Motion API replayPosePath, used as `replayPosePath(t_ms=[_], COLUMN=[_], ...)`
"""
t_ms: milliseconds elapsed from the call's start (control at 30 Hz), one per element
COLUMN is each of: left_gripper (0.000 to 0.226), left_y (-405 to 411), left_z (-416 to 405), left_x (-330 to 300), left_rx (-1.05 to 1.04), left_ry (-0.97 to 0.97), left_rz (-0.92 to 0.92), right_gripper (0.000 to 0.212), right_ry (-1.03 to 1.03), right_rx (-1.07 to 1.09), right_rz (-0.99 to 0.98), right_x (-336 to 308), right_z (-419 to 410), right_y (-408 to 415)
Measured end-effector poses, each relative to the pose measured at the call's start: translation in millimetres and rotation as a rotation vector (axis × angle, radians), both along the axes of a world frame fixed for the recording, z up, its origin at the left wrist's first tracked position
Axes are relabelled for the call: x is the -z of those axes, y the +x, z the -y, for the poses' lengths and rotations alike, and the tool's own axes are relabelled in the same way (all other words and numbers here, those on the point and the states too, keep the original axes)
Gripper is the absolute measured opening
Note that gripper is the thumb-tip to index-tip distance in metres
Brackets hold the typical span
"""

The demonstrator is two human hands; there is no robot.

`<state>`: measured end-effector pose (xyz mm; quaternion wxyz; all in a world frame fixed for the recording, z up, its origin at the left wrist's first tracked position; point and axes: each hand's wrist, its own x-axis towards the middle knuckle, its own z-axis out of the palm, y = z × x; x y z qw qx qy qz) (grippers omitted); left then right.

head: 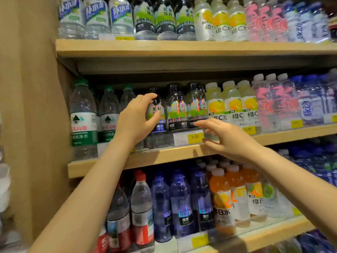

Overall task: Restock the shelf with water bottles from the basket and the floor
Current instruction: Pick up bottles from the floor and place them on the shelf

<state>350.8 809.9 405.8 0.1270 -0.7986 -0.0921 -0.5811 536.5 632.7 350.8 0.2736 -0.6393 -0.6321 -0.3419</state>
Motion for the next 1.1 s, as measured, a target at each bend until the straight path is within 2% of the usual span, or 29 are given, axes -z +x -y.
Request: replayPosePath(t_ms=[100,200,333,433,600,767,933,1100], left_gripper=[0.042,0.039,0.035,0.028,0.026,0.028,0.024,0.023], left_y=[45.5,100.3,163.2,201.7,248.1,288.7,332.9,374.6], left_z=[39.3,89.4,156.0,203.1,298.4,417.4,528.3,606.1], left_x=[22.5,50.4,91.8,134.0,206.9,262.3,315.2,371.9], left_rx=[0.206,0.437,0.64,0.765,0.857,0.903,0.957,0.953], left_ry=[-0.008,-0.096,-0.171,-0.308,-0.452,-0.521,-0.629,-0.673], left_rz=[-0.117,-0.263,-0.367,-0.462,-0.661,-0.852,-0.938,-1.035], right_gripper=[0.038,0.037,0.037,0.034,0.035,0.035,0.031,0.033], right_ry=[-0.157,-0.352,-0.407,-0.43,-0.408,-0.38,-0.357,-0.263], right_rx=[0.169,0.358,0.546,0.636,0.714,0.788,0.869,0.921], right_rz=[-0.082,-0.118,-0.262,-0.443,-0.733,-0.894,-1.034,-1.177], right_x=[19.6,43.2,71.0,96.1,148.8,203.4,246.0,296.6], right_z=[47.5,104.6,190.1,257.2,369.6,491.3,608.7,699.2], right_y=[11.2,29.9,56.6,72.9,99.7,118.5,142.6,169.8])
